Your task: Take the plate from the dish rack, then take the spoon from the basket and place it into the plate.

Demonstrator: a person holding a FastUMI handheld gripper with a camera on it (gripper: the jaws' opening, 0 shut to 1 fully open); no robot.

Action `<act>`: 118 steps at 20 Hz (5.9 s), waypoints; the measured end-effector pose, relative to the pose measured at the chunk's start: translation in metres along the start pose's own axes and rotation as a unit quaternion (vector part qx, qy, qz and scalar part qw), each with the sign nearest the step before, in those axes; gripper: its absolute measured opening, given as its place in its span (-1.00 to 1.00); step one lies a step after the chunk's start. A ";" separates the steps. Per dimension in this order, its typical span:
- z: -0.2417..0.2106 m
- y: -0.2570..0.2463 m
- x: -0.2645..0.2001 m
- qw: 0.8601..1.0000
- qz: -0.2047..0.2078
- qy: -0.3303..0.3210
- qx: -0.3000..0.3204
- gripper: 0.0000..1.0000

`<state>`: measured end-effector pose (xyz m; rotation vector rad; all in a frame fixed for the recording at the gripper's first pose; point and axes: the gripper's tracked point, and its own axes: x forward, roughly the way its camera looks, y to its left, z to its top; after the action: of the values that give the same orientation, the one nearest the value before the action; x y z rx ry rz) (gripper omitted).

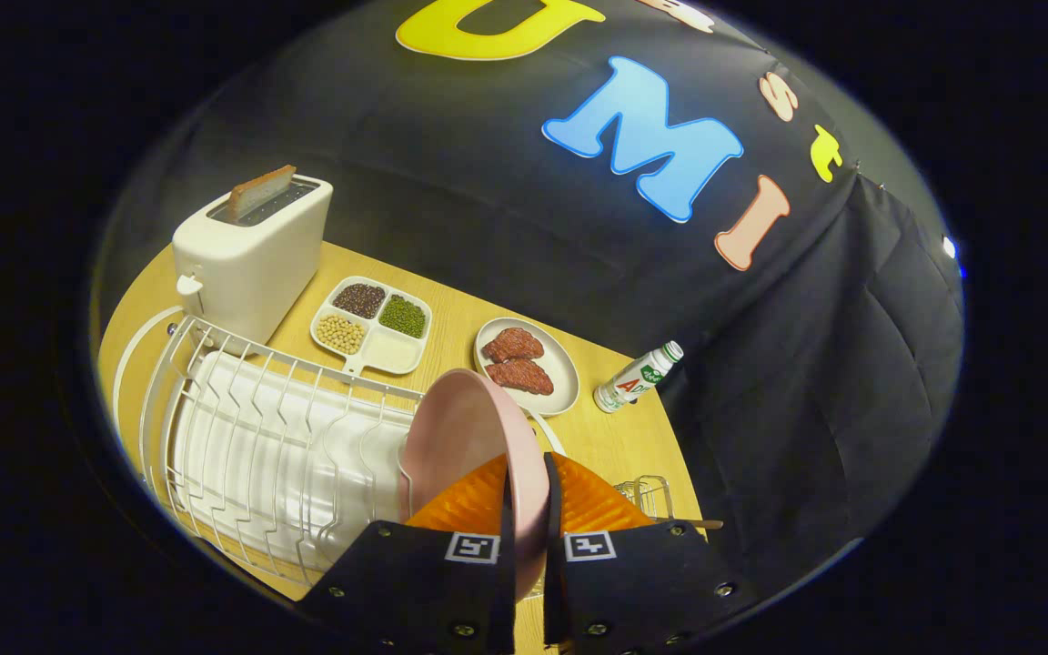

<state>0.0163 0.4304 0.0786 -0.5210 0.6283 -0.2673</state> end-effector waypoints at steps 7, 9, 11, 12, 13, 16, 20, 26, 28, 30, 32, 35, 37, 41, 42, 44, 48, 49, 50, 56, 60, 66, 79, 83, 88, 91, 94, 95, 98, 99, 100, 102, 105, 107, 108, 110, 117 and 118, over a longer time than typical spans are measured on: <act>0.043 -0.046 -0.018 0.999 -0.034 -0.040 0.014 -0.76; 0.046 -0.065 -0.022 0.998 -0.038 -0.047 0.025 -0.76; 0.046 -0.083 -0.024 0.997 -0.035 -0.054 0.037 -0.76; 0.044 -0.092 -0.027 0.997 -0.030 -0.057 0.042 -0.76; 0.043 -0.098 -0.030 0.997 -0.023 -0.064 0.046 -0.76; 0.031 -0.129 -0.036 0.995 -0.022 -0.071 0.060 -0.76; 0.015 -0.162 -0.048 0.994 -0.017 -0.080 0.079 -0.76; -0.010 -0.204 -0.066 0.990 0.003 -0.089 0.105 -0.77; -0.022 -0.215 -0.070 0.989 0.017 -0.089 0.113 -0.77; -0.035 -0.225 -0.071 0.988 0.030 -0.086 0.122 -0.77; -0.051 -0.236 -0.075 0.986 0.048 -0.080 0.136 -0.76; -0.071 -0.241 -0.082 0.980 0.096 -0.080 0.158 -0.77; -0.088 -0.238 -0.082 0.973 0.142 -0.080 0.162 -0.77; -0.129 -0.220 -0.075 0.954 0.228 -0.058 0.186 -0.77; -0.143 -0.212 -0.074 0.946 0.256 -0.046 0.193 -0.77; -0.167 -0.195 -0.068 0.931 0.302 -0.026 0.202 -0.77; -0.209 -0.160 -0.057 0.901 0.367 0.014 0.231 -0.77; -0.217 -0.153 -0.055 0.896 0.377 0.021 0.233 -0.77; -0.225 -0.145 -0.051 0.891 0.387 0.031 0.234 -0.77; -0.259 -0.108 -0.029 0.861 0.434 0.067 0.256 -0.77; -0.276 -0.081 -0.013 0.831 0.473 0.098 0.275 -0.77; -0.303 -0.054 0.010 0.800 0.500 0.141 0.301 -0.77; -0.317 -0.038 0.030 0.783 0.505 0.158 0.329 -0.73; -0.316 -0.070 0.041 0.844 0.450 0.104 0.273 -0.27; -0.260 -0.148 0.042 0.898 0.360 -0.100 0.231 -0.10; -0.243 -0.194 0.042 0.918 0.296 -0.182 0.190 -0.10; -0.233 -0.224 0.050 0.923 0.257 -0.216 0.187 -0.10; -0.230 -0.232 0.056 0.924 0.244 -0.225 0.191 -0.10; -0.225 -0.239 0.079 0.921 0.234 -0.225 0.215 -0.10; -0.225 -0.238 0.089 0.920 0.236 -0.219 0.224 -0.10; -0.223 -0.236 0.095 0.918 0.239 -0.216 0.231 -0.10; -0.217 -0.232 0.107 0.915 0.242 -0.217 0.239 -0.10; -0.210 -0.221 0.121 0.908 0.256 -0.215 0.253 -0.10; -0.203 -0.220 0.132 0.904 0.253 -0.218 0.268 -0.10; -0.199 -0.217 0.138 0.901 0.253 -0.219 0.275 -0.10; -0.195 -0.212 0.148 0.901 0.253 -0.212 0.280 -0.10; -0.182 -0.202 0.151 0.902 0.262 -0.205 0.276 -0.61; -0.183 -0.202 0.147 0.908 0.252 -0.203 0.267 -0.76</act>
<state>0.0012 0.1340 -0.0104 0.1274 0.2424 0.1630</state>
